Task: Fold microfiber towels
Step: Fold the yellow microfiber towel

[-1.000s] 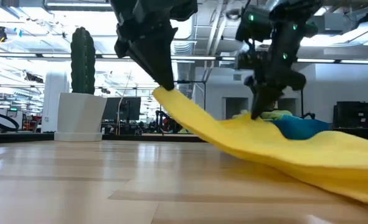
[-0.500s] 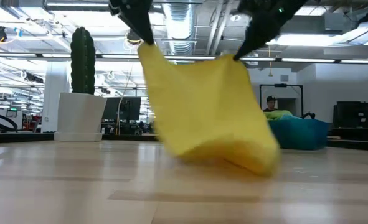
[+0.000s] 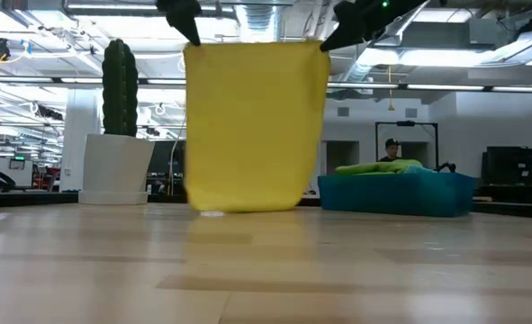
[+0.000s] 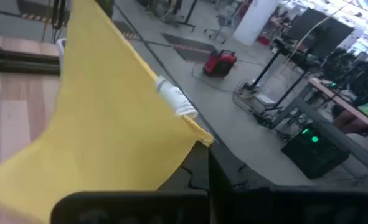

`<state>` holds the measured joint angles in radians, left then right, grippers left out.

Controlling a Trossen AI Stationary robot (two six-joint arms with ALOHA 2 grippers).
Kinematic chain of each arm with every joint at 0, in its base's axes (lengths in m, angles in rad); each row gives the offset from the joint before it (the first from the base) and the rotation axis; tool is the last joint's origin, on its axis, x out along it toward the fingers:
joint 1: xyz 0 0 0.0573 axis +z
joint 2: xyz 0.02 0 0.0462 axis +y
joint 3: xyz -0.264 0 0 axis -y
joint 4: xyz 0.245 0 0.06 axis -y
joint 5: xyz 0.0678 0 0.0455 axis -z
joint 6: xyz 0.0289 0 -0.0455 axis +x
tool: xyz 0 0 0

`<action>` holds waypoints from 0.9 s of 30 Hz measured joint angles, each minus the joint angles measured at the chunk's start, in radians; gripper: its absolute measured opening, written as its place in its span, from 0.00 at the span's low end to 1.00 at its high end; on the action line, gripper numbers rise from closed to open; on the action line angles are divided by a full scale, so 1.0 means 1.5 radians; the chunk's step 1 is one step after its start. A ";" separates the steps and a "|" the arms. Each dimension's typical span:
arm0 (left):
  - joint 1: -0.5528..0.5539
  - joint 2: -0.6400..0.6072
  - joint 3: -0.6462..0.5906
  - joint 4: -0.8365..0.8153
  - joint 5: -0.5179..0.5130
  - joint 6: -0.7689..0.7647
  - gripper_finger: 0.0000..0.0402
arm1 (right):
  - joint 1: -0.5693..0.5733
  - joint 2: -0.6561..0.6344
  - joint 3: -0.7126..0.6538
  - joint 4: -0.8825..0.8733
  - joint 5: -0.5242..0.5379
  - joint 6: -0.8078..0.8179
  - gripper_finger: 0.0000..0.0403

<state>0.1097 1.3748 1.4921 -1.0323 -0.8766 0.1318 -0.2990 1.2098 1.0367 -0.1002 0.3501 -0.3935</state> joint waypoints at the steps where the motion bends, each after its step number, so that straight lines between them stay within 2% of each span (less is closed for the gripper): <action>1: 0.007 -0.015 0.000 0.010 0.002 0.009 0.00 | -0.004 0.000 0.000 0.004 -0.001 0.000 0.03; 4: 0.013 -0.056 0.000 0.014 0.036 -0.002 0.00 | -0.007 0.001 0.000 -0.004 -0.007 0.010 0.04; 8: -0.006 -0.090 0.000 0.001 0.142 -0.075 0.00 | 0.009 0.002 0.000 -0.044 -0.013 0.049 0.03; 12: -0.066 -0.091 -0.001 -0.048 0.227 -0.193 0.00 | 0.054 0.002 0.000 -0.123 -0.029 0.110 0.03; 16: -0.156 -0.070 -0.023 -0.073 0.331 -0.327 0.00 | 0.114 0.002 -0.005 -0.215 -0.055 0.205 0.04; 21: -0.287 -0.030 -0.079 -0.019 0.377 -0.448 0.00 | 0.217 0.003 -0.054 -0.249 -0.066 0.313 0.04; 27: -0.402 0.055 -0.116 0.090 0.374 -0.536 0.00 | 0.337 0.010 -0.098 -0.233 -0.050 0.452 0.05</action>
<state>-0.4933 1.4570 1.3182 -0.8966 -0.3150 -0.6719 0.2058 1.2253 0.8899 -0.4496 0.2744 0.2838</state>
